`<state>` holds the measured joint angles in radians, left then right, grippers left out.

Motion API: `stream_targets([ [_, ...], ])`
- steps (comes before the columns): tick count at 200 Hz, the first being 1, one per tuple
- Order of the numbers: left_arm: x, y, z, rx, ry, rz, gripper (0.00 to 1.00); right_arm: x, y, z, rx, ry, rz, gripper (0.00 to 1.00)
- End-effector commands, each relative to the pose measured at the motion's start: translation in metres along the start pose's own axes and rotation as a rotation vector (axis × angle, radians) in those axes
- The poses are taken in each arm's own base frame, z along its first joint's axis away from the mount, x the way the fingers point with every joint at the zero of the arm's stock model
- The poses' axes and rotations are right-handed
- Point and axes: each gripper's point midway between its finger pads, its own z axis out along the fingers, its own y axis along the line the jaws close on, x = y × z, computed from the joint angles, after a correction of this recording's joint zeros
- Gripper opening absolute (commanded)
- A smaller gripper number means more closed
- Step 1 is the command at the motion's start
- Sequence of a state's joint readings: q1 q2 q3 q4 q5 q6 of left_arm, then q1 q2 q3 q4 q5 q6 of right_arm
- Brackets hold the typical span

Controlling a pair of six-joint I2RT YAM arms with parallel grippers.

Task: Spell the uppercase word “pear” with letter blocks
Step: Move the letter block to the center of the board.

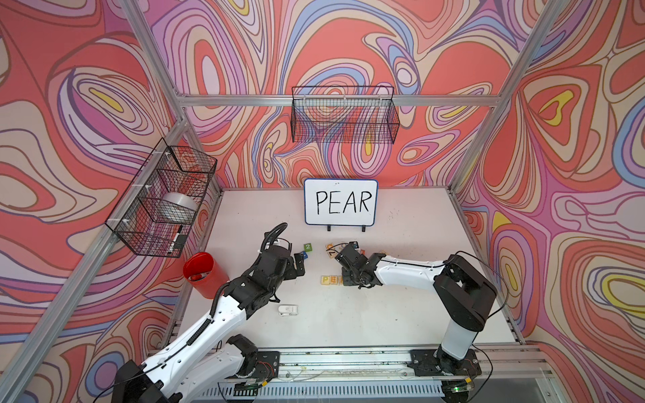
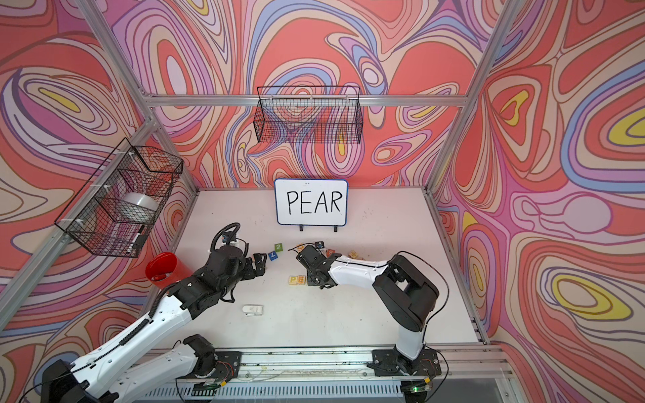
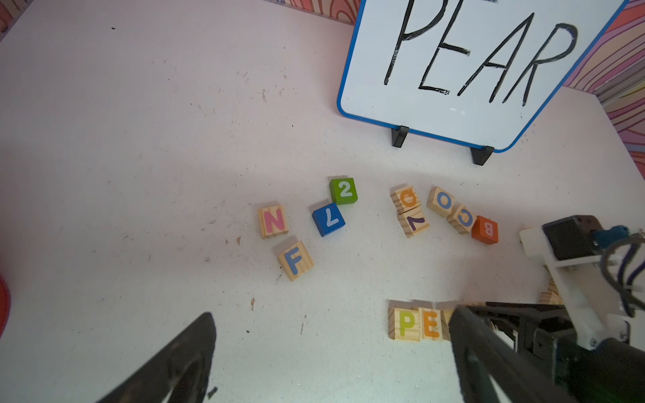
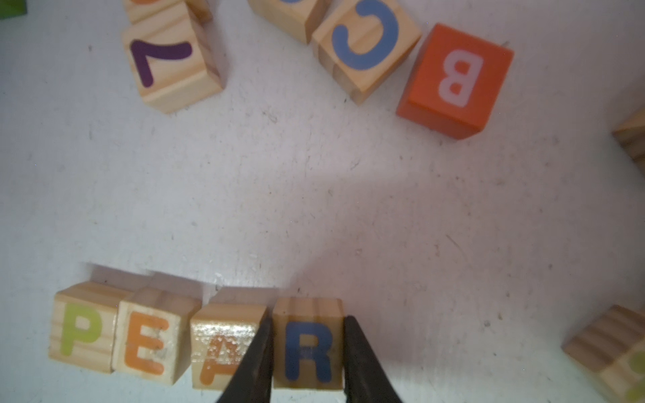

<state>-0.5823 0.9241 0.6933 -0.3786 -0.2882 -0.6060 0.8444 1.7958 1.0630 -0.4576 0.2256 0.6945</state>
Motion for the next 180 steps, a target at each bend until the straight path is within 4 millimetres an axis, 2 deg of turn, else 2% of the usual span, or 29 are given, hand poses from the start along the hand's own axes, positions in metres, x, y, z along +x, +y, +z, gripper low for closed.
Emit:
stream_targets([
  [1,0.005,0.006,0.001,-0.020,0.012,-0.001,1.00,0.010,0.002,0.009,0.001,0.032,0.001,0.32],
  [133,0.005,0.003,0.003,-0.014,0.017,0.003,1.00,0.015,0.014,0.009,-0.017,0.034,-0.003,0.32],
  [180,0.004,0.003,0.002,-0.016,0.017,0.008,1.00,0.010,0.014,0.005,-0.017,0.018,0.013,0.38],
])
